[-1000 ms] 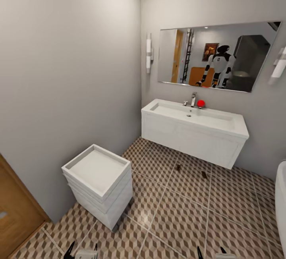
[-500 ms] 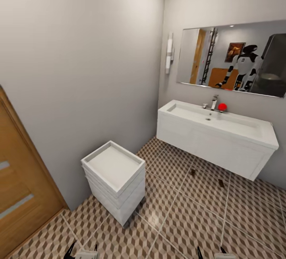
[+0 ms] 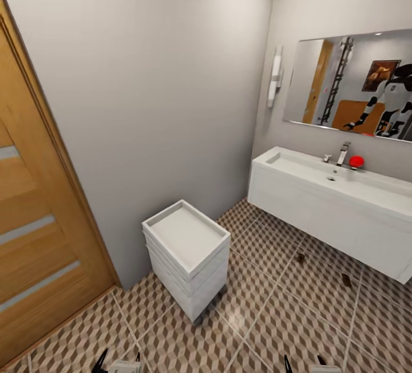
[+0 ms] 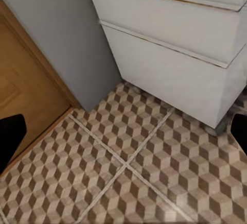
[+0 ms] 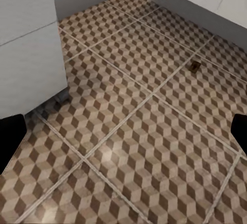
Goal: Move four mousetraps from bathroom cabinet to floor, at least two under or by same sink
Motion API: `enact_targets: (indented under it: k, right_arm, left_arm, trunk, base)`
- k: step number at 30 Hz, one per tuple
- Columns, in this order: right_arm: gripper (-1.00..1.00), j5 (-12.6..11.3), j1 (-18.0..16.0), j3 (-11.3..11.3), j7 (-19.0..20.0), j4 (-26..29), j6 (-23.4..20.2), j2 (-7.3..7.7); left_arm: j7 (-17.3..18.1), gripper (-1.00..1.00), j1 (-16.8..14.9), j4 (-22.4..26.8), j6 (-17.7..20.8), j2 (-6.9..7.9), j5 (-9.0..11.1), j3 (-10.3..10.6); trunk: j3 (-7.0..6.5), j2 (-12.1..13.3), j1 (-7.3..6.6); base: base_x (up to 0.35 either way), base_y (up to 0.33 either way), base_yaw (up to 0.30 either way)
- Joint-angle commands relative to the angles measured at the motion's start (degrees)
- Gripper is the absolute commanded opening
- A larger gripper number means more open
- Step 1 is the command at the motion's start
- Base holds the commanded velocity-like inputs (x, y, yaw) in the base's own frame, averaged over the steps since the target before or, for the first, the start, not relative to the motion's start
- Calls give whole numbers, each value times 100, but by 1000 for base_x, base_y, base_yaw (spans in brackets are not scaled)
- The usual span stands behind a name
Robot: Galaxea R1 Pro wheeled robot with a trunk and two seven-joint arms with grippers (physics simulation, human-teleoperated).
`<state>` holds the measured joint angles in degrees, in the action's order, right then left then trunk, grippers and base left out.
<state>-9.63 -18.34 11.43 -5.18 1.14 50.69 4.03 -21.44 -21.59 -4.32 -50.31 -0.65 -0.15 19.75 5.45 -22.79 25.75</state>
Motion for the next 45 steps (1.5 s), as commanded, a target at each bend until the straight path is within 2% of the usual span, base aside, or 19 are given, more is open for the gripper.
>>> enact_targets:
  k: [1,45]
  right_arm:
    - [100,-23,-3,52,-36,0,11,1]
    - [100,-23,-3,52,-43,0,11,1]
  left_arm:
    - [-44,100,-12,-25,-23,-5,-2,47]
    - [-44,100,-12,-25,-23,-5,-2,47]
  trunk:
    - [13,-13,4]
    - [13,-13,4]
  base:
    - [0,0,288]
    - [0,0,289]
